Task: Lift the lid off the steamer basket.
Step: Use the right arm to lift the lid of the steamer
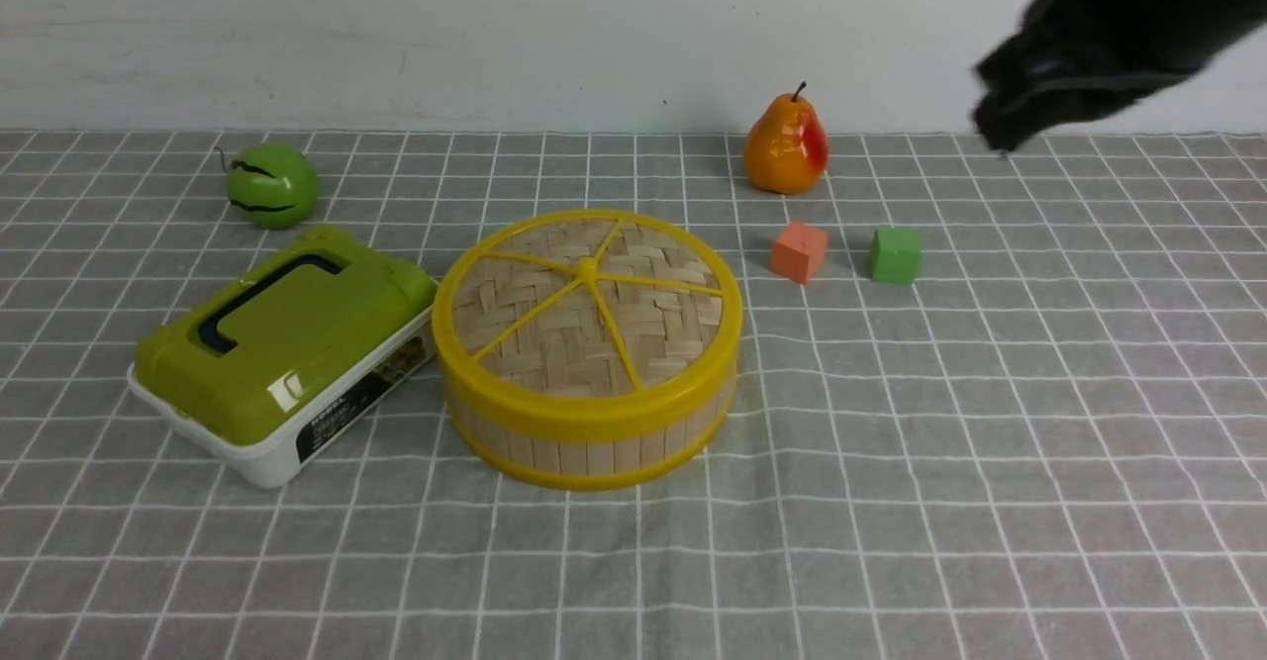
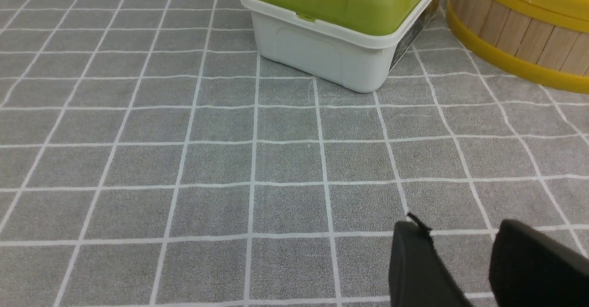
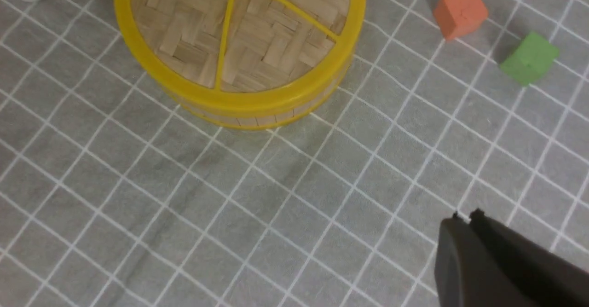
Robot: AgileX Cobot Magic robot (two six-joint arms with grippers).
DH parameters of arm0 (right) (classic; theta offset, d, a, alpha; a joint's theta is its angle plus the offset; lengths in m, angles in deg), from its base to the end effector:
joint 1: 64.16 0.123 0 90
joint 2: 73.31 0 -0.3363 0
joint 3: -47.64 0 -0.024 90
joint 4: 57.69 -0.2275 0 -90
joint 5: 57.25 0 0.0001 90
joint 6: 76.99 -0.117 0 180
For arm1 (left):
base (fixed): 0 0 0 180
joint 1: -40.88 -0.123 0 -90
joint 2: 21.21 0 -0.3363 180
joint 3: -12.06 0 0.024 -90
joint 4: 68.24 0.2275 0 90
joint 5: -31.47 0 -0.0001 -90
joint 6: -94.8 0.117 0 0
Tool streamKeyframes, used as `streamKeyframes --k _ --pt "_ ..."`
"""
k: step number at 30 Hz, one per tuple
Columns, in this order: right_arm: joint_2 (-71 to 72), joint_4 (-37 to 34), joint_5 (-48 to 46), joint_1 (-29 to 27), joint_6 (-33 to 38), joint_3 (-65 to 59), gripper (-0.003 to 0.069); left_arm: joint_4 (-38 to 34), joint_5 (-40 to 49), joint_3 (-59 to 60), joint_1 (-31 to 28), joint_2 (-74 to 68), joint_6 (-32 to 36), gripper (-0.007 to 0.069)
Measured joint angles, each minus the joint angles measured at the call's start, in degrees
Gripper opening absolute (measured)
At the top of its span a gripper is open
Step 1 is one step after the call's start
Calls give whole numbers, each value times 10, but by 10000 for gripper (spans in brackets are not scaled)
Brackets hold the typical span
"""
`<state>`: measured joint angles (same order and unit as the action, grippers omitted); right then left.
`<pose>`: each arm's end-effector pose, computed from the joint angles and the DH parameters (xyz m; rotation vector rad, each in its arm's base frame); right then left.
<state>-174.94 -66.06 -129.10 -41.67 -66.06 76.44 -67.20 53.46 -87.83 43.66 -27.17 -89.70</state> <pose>0.3128 0.1470 0.4481 -0.7260 2.4242 0.2745 0.0021 0.0007 0.1611 -0.0171 1.8864 -0.0690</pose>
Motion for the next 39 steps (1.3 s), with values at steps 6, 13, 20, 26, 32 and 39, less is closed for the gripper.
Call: streamKeyframes --k 6,13,20,26,32,39 --pt "-156 7 1 58 -37 133 15 0 0 0 0 0 0 239" --pt "-263 9 1 98 -58 231 161 0 0 0 0 0 0 239" --pt "-318 23 59 113 -77 254 517 0 0 0 0 0 0 239" --pt "-342 24 124 113 -94 255 596 0 0 0 0 0 0 239" --pt "-374 24 175 113 -109 255 485 -2 0 0 0 0 0 239" --pt "-405 28 187 113 -109 255 358 -4 0 0 0 0 0 239"
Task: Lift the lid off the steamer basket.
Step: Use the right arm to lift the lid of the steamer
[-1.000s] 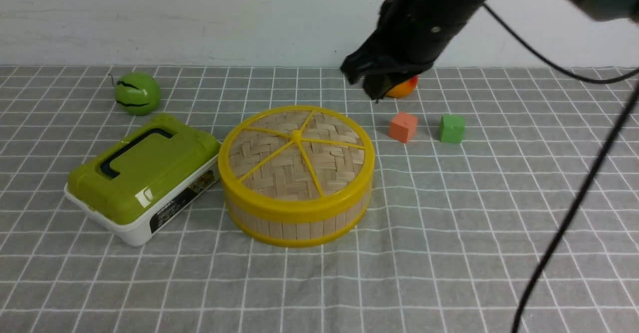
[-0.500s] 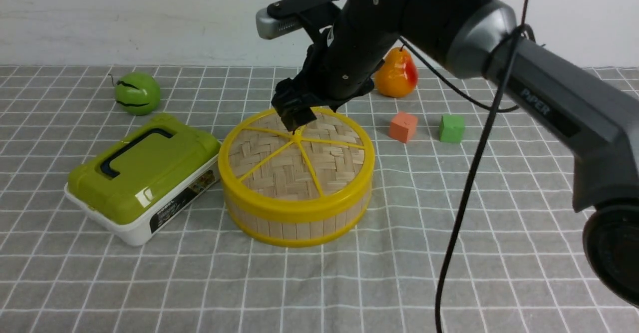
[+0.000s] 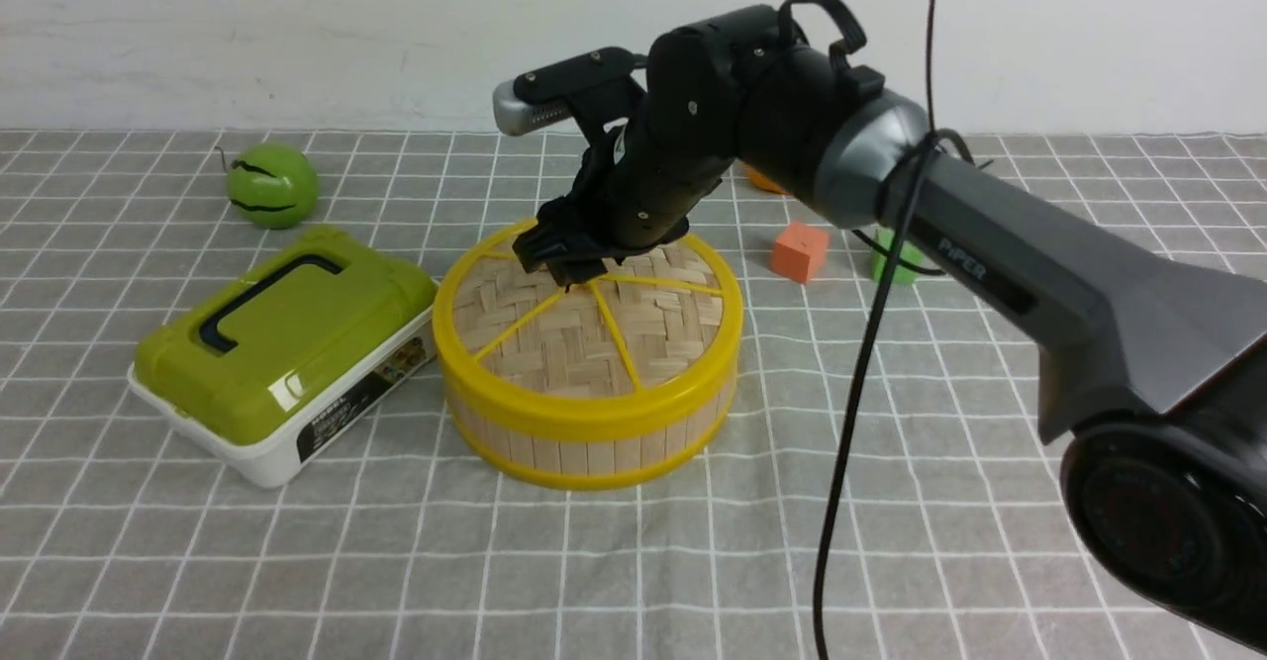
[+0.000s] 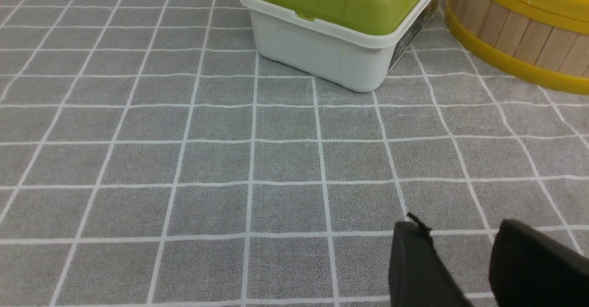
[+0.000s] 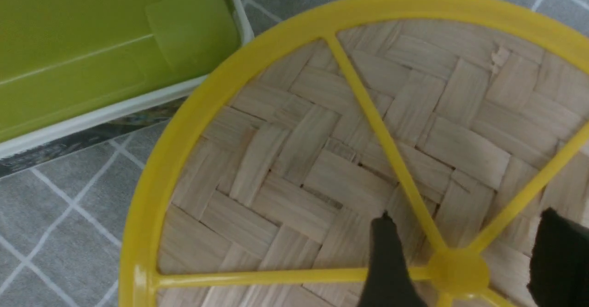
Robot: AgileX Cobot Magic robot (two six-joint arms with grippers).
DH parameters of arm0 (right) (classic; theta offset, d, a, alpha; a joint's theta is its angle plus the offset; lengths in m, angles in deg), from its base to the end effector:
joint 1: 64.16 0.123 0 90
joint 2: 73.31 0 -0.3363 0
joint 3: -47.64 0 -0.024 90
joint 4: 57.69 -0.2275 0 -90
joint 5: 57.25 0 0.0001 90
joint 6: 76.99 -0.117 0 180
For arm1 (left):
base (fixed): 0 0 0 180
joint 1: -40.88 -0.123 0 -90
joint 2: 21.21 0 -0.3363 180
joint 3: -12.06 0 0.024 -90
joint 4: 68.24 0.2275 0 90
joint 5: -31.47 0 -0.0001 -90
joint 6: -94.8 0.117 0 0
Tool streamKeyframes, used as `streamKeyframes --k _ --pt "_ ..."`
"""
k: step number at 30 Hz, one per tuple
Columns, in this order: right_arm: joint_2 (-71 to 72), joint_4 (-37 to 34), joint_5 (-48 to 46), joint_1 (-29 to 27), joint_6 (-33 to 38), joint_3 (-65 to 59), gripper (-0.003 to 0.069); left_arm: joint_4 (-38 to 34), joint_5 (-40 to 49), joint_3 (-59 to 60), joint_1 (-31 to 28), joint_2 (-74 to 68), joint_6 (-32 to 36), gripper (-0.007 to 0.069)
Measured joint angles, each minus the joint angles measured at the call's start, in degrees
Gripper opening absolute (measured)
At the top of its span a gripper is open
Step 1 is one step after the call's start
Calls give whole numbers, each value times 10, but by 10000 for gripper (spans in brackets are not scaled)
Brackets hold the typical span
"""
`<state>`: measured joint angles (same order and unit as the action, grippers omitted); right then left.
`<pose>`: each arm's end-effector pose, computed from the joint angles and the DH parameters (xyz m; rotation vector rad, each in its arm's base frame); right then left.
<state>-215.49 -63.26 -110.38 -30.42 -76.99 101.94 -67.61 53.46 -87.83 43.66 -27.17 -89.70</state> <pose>0.4653 0.3217 0.2711 -0.6866 2.3964 0.3735 0.0021 0.0004 0.1611 -0.0215 1.8866 -0.0761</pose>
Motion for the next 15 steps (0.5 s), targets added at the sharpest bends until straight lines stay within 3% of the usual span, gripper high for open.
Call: streamKeyframes --k 8,12,15 --pt "-7 0 15 0 0 1 236 -1 0 0 0 0 0 239" --pt "-8 2 16 0 -15 3 89 -1 0 0 0 0 0 239" --pt "-7 7 14 0 -33 5 83 -1 0 0 0 0 0 239"
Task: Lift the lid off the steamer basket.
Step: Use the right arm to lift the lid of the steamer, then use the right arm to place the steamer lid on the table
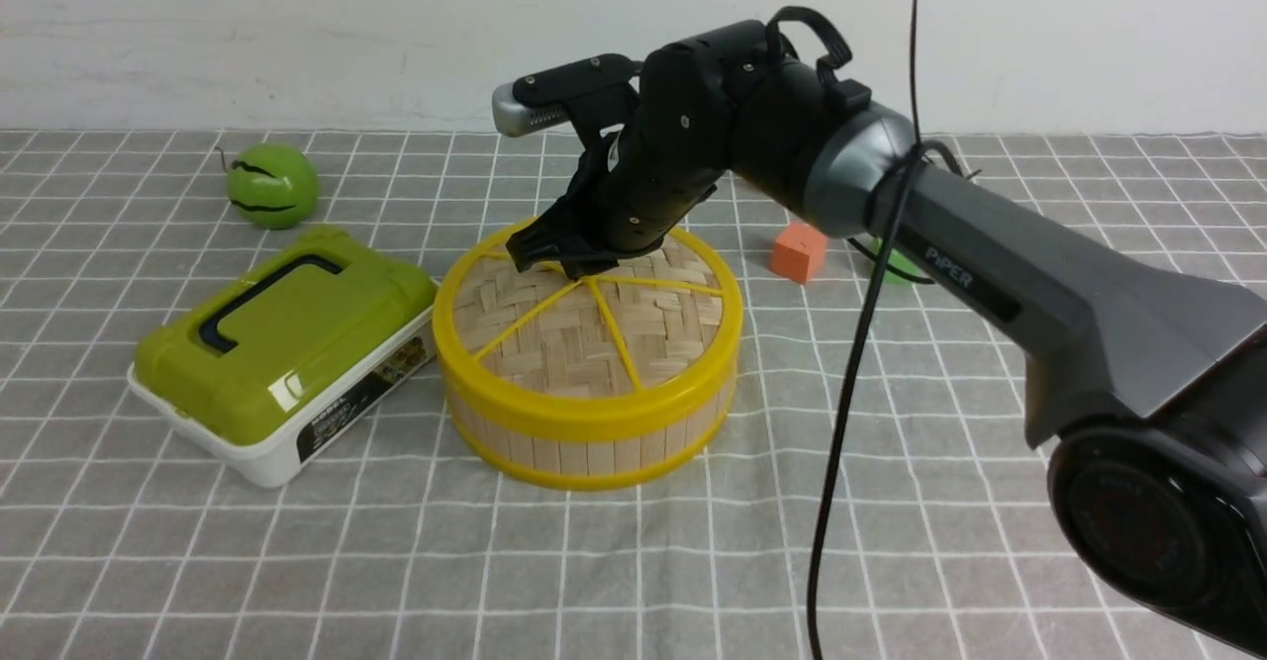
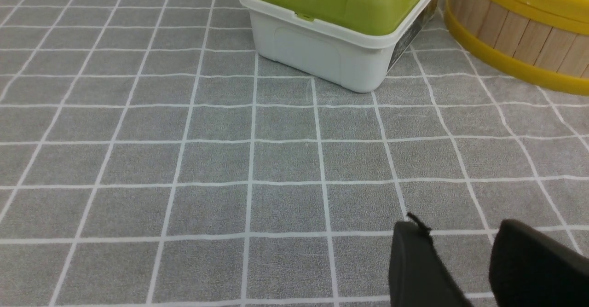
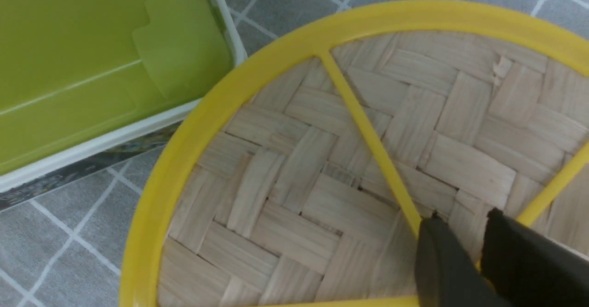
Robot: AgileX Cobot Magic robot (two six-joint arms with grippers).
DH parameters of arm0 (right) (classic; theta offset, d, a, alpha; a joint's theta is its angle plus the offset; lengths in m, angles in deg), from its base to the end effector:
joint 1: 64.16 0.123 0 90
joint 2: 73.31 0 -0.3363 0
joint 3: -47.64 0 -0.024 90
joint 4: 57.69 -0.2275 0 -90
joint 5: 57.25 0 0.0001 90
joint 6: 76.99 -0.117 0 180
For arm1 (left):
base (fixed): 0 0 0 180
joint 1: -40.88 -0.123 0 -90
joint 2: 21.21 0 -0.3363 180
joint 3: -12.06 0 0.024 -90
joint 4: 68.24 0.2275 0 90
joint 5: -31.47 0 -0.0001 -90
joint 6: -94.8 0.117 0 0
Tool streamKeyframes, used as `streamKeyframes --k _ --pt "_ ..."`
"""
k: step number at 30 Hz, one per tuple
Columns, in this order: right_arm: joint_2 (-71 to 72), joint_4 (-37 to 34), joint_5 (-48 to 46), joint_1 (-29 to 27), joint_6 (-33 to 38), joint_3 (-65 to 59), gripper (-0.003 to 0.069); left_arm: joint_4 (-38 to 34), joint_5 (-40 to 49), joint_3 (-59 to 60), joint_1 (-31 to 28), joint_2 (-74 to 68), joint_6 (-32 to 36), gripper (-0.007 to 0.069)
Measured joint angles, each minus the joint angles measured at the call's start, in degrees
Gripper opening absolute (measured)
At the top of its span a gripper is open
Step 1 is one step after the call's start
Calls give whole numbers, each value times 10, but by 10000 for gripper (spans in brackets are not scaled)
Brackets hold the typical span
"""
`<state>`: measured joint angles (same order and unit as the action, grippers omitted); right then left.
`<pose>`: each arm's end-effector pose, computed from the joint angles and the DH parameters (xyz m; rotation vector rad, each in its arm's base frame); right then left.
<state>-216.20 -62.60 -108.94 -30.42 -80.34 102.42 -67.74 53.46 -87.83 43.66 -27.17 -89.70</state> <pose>0.4698 0.3232 0.2683 -0.6146 2.3978 0.3898 0.0021 0.0003 0.1611 -0.0229 1.8866 -0.0783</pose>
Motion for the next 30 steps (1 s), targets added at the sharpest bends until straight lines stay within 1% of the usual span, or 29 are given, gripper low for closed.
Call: streamKeyframes --k 7,14,17,19,20,21,22,24,25,27,30 --pt "21 10 -14 0 -7 0 83 0 0 0 0 0 0 239" --pt "109 42 -36 -1 -7 -2 83 -1 0 0 0 0 0 239" --pt "136 63 -61 -1 -7 -2 83 -1 0 0 0 0 0 239" --pt "165 99 -108 -1 -4 -2 83 -1 0 0 0 0 0 239" --pt "165 99 -108 -1 -4 -2 83 -1 0 0 0 0 0 239" --pt "184 127 -156 -1 1 -2 83 -1 0 0 0 0 0 239" --pt "194 142 -178 -1 7 -2 83 -1 0 0 0 0 0 239" --pt "203 158 -194 -1 13 -2 83 -1 0 0 0 0 0 239" --pt "219 170 -205 -5 16 -3 83 -1 0 0 0 0 0 239" --pt "242 168 -206 -16 16 -12 83 -1 0 0 0 0 0 239" --pt "288 135 -206 -58 18 -51 83 -1 0 0 0 0 0 239"
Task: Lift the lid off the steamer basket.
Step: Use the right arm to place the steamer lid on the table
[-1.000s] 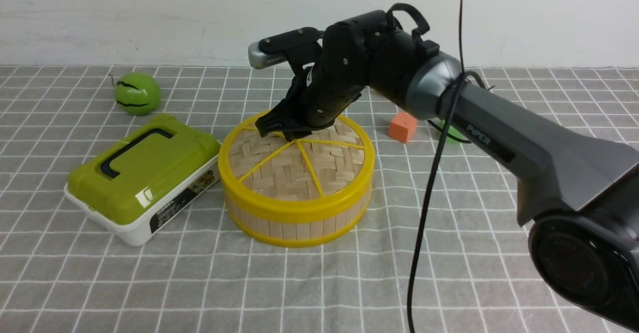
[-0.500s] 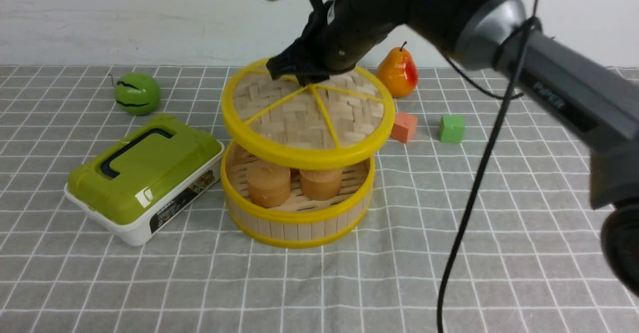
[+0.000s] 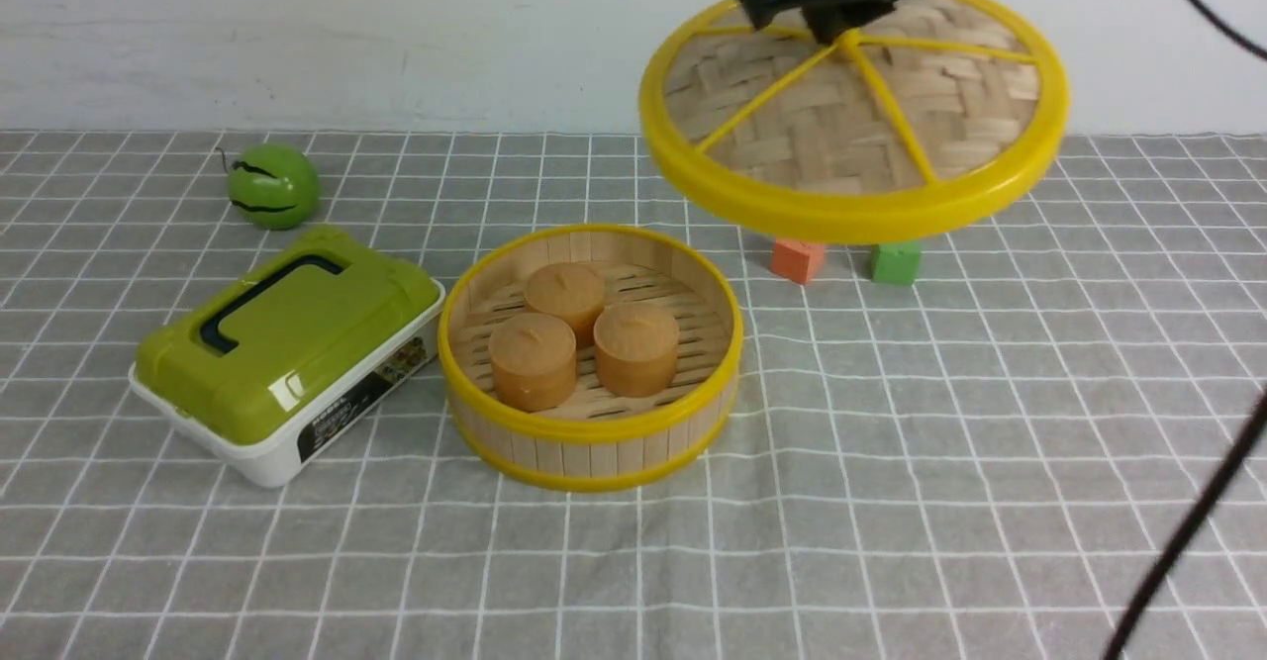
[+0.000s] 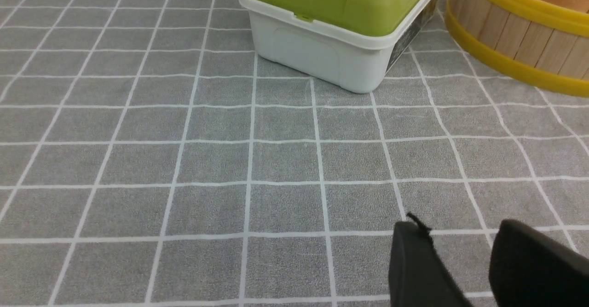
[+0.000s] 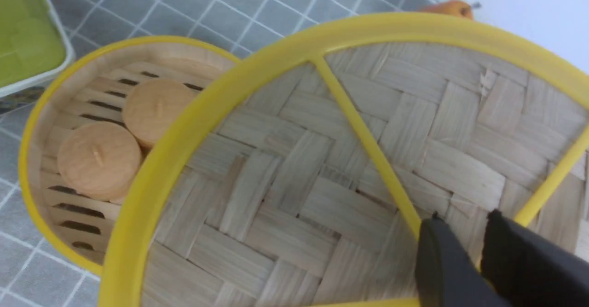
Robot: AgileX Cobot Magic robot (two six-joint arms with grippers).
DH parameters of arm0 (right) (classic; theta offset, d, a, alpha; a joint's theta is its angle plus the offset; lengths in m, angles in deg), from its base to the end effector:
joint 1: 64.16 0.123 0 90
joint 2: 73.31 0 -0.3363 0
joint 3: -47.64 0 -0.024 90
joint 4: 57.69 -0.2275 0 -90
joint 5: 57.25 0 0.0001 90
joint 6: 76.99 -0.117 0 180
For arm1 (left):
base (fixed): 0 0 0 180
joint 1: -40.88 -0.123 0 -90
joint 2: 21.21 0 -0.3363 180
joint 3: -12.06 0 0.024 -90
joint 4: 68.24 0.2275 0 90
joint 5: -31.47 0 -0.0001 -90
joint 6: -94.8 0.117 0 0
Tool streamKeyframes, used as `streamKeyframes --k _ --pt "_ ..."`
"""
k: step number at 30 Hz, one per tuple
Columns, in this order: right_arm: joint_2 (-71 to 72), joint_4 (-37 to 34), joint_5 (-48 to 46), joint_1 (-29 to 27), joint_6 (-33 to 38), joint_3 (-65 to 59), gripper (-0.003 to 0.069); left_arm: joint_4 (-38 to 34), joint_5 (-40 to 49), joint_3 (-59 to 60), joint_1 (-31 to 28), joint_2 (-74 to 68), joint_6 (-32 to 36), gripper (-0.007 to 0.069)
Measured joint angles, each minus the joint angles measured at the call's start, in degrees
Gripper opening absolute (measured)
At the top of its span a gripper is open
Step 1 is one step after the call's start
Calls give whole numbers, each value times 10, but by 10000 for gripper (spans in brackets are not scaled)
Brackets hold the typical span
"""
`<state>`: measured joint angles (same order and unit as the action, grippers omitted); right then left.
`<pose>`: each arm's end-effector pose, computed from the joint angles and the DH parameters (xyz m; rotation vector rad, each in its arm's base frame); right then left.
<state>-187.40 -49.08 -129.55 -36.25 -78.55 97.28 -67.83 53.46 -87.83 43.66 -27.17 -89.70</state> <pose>0.3716 0.1780 0.4656 -0.5281 2.3139 0.0539 0.0021 0.0002 0.1611 -0.0239 1.8866 -0.0799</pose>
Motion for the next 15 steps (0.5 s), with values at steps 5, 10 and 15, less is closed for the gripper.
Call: streamKeyframes --k 5,10,15 --pt "75 -27 9 -73 3 -144 83 0 0 0 0 0 0 239" --pt "165 -32 141 -105 -27 -386 83 0 0 0 0 0 0 239" --pt "194 -37 327 -138 -71 -570 83 0 0 0 0 0 0 239"
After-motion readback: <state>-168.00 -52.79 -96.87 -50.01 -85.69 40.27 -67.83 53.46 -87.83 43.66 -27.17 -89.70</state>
